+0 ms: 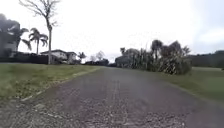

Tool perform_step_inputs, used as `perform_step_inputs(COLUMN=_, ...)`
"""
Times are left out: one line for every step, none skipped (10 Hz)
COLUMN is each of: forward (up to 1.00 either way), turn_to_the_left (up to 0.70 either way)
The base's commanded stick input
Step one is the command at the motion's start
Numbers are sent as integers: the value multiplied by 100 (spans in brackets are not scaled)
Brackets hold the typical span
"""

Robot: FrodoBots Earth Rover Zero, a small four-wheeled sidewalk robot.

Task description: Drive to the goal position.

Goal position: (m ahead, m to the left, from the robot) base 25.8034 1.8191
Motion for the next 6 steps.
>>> perform_step_inputs(forward=70, turn_to_the_left=3)
perform_step_inputs(forward=70, turn_to_the_left=0)
perform_step_inputs(forward=70, turn_to_the_left=1)
perform_step_inputs(forward=70, turn_to_the_left=8)
perform_step_inputs(forward=70, turn_to_the_left=6)
perform_step_inputs(forward=70, turn_to_the_left=0)
